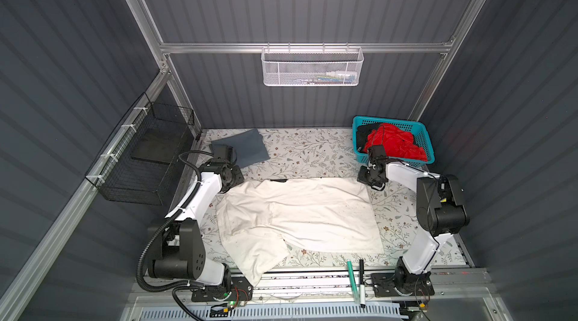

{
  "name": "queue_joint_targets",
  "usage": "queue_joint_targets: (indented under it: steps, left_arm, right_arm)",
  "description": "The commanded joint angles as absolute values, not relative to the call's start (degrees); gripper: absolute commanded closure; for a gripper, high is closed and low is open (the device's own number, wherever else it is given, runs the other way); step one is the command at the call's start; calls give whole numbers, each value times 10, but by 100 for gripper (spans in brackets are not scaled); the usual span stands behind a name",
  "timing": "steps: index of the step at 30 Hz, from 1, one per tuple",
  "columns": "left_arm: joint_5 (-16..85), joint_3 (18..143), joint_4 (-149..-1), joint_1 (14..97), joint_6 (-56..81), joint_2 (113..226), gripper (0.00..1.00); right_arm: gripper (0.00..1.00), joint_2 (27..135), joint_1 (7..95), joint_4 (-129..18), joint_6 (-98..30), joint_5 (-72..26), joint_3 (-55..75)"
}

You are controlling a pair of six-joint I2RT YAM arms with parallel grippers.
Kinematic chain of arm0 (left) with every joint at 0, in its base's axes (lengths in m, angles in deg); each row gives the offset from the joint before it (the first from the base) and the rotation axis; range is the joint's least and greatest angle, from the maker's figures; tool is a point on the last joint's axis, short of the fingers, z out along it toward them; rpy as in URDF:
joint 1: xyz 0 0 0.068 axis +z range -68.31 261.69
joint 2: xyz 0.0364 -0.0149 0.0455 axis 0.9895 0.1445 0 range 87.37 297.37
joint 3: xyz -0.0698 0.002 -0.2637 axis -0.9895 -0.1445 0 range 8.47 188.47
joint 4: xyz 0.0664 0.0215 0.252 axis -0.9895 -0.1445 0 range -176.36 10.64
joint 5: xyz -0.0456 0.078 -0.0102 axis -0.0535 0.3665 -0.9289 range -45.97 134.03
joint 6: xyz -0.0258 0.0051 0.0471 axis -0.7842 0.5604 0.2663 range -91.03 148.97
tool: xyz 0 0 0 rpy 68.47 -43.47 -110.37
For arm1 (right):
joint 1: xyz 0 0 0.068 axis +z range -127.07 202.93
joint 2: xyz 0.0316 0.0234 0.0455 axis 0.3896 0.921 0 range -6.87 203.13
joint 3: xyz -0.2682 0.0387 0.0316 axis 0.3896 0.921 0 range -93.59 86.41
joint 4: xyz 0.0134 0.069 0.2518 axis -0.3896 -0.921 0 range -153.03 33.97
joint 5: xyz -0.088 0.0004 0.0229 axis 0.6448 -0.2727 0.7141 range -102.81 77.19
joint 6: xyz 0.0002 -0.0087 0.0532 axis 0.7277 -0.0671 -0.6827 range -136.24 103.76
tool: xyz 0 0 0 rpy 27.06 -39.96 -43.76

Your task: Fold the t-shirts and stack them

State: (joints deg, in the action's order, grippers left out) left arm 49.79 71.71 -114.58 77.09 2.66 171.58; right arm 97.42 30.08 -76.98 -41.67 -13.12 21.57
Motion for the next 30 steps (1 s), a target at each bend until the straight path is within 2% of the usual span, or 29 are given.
queue_joint_targets:
  steps: [1,10,20,25,30]
  left_arm:
    - [498,712,-1163,772,33,1702,52]
    - [558,717,-1170,772,27,1706,52]
    - [549,748,-1113,781,54,1782,52]
    - [504,785,-1068,790,73,1859,51]
    - [451,823,-1009,790,105,1924,50]
  right_arm:
    - [100,944,297,-754,-413,-137,206]
    - [100,927,286,-752,-413,-128,197]
    - [100,978,276,-780,-390,-63,145]
    - [100,976,275,-824,-381,-13,130]
    - [100,973,274,-824,-384,-25,133]
